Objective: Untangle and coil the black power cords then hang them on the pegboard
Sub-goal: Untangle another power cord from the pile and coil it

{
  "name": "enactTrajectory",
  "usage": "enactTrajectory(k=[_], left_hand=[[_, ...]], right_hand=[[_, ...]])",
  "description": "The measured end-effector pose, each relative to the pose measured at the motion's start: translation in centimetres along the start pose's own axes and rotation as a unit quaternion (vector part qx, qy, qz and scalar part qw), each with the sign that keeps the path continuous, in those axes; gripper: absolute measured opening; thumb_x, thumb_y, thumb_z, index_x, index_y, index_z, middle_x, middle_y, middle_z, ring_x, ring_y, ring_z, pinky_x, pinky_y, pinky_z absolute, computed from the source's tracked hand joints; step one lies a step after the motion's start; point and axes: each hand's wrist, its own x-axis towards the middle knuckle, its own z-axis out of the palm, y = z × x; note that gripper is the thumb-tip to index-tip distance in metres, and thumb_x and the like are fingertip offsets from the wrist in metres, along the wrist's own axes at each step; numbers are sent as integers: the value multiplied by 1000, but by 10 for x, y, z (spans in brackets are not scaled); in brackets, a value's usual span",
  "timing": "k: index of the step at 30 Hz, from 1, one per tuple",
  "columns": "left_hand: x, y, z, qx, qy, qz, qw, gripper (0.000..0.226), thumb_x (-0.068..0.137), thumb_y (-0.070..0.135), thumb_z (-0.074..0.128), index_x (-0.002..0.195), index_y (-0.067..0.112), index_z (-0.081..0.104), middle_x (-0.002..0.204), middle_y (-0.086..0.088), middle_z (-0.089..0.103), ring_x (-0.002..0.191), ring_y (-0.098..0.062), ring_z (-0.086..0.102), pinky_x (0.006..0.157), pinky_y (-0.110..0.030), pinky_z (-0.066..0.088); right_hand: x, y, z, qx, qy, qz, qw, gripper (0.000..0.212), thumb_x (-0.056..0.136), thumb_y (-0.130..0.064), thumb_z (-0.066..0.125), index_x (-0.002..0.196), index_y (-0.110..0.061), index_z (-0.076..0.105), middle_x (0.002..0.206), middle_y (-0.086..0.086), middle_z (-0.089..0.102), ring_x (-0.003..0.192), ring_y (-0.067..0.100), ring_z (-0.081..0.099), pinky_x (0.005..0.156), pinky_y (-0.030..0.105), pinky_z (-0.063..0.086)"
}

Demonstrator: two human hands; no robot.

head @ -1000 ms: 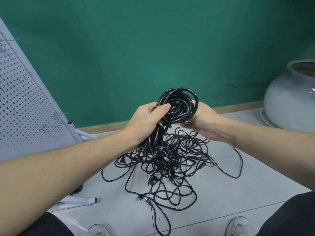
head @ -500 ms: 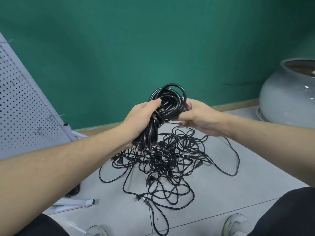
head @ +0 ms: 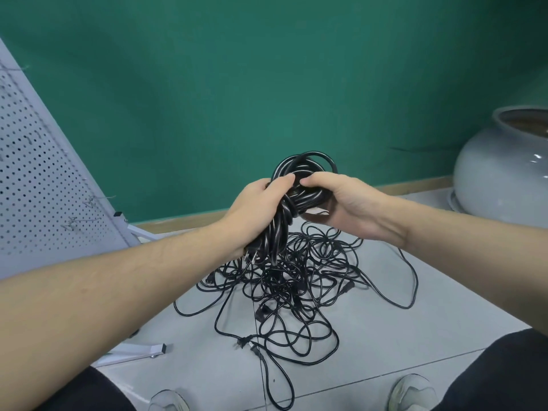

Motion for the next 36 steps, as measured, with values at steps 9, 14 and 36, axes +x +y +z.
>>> enactTrajectory(k=[9,14,36], left_hand=[[0,6,1,-39,-19,-22,999,48,98,52,54,61,24,66,66,-4,70,56,-20,60,72,-36,44],[2,5,0,-47,-25,-35,998,35,97,53,55,88,20,63,67,-5,69,58,-24,61,70,-38,47],[4,8,-10,-183,-96,-176,962,40,91,53,64,92,13,67,72,-9,65,65,-23,58,69,-38,44]], right_hand=[[-2,1,-1,32,-27,1,999,12,89,-22,69,101,-20,67,102,4,66,99,19,60,92,39,49],[-5,-4,-4,17,-8,29,999,16,87,-25,74,102,-22,68,100,1,67,98,18,62,97,44,53],[-1,-5,9,4,-14,-43,999,35,81,-10,56,115,-4,65,105,15,64,96,25,58,93,37,53]])
